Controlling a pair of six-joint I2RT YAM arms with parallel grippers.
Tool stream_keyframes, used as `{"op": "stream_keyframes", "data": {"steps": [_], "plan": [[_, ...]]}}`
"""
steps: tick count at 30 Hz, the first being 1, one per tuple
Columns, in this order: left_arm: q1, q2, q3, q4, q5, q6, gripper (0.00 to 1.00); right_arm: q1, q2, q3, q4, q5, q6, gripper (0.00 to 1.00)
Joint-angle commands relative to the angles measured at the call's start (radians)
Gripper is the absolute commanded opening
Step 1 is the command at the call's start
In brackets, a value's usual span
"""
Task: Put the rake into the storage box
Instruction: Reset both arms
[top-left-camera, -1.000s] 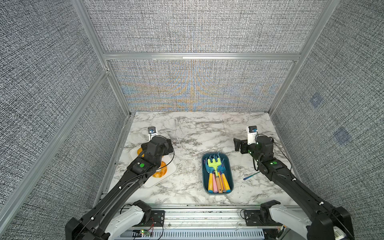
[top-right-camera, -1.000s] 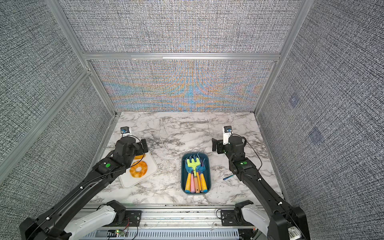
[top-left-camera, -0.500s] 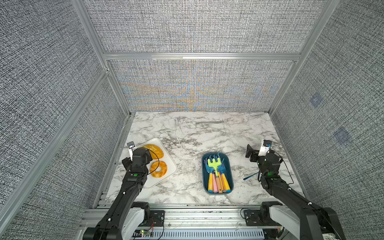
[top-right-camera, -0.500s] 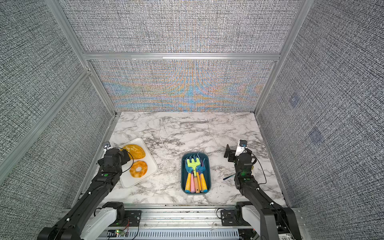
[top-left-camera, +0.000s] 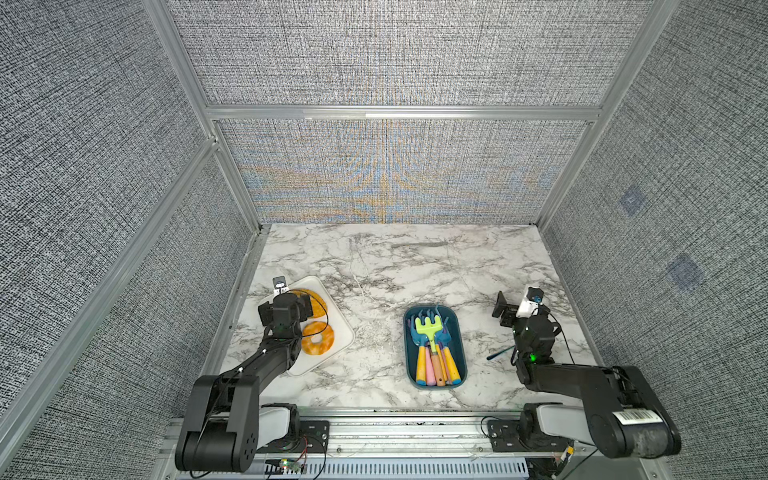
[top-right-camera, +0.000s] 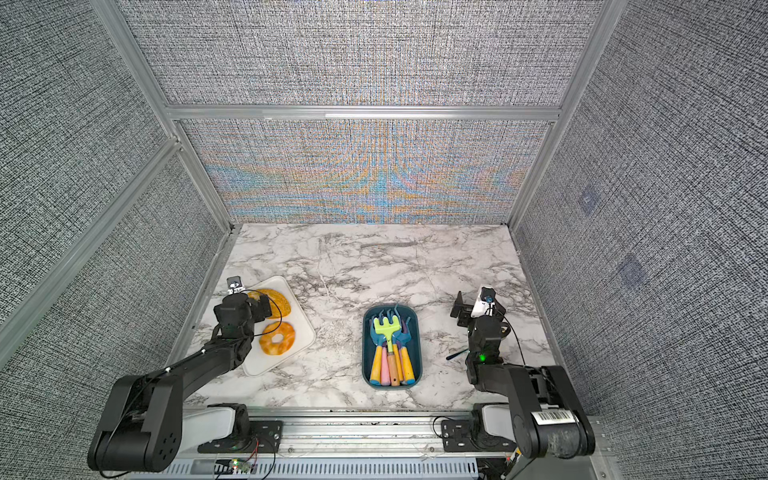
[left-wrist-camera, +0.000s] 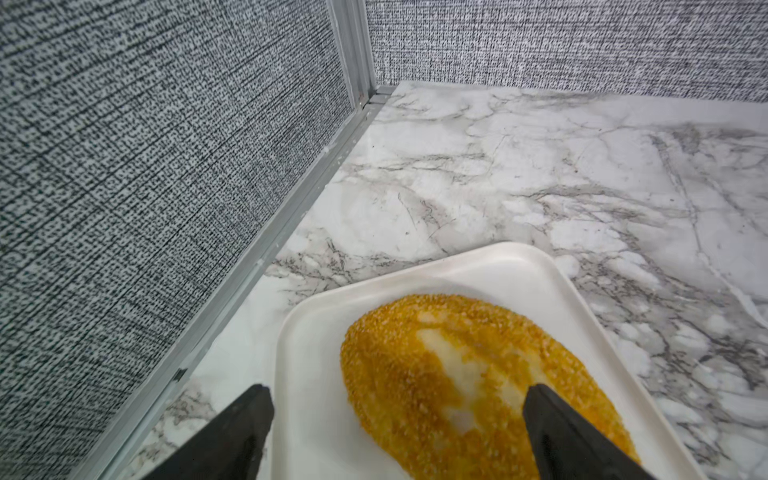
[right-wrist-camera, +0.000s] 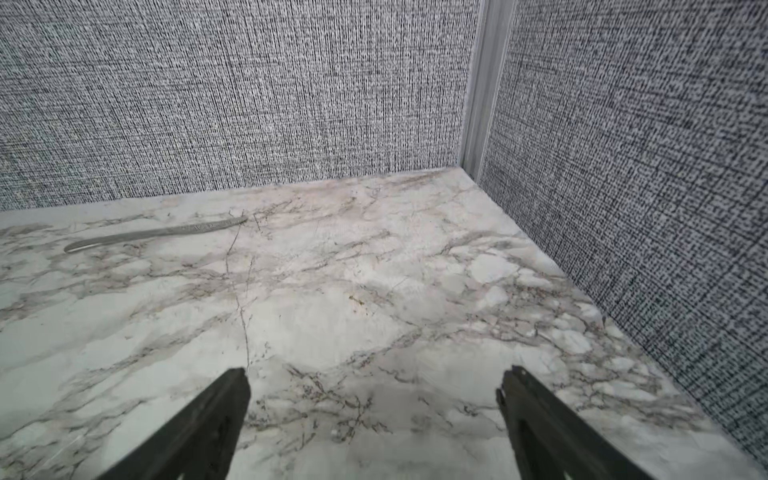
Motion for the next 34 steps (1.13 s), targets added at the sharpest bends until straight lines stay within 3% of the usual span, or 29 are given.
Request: {"op": "stream_keyframes", "data": {"steps": [1,4,7,9,11,34], "plan": [[0.002,0.038,-0.036,0.242,0.060,0.050,0.99,0.007,0.088,-0.028,0.224,-0.005,-0.045,0.99],[0.002,0.149,-0.062,0.423,0.108,0.086,0.99,0.014,0.153,0.051,0.142,-0.054,-0.072,0.99],[0.002,0.202,0.041,0.263,0.183,0.110,0.99,-0.006,0.173,0.111,0.047,-0.126,-0.079,0.99],[0.009,0.279,0.073,0.306,0.228,0.121,0.99,-0.019,0.173,0.121,0.028,-0.143,-0.068,0.99],[0.018,0.254,0.092,0.219,0.223,0.109,0.99,-0.019,0.173,0.122,0.029,-0.143,-0.069,0.99],[0.018,0.249,0.081,0.236,0.223,0.111,0.99,-0.019,0.174,0.121,0.030,-0.144,-0.070,0.99]]}}
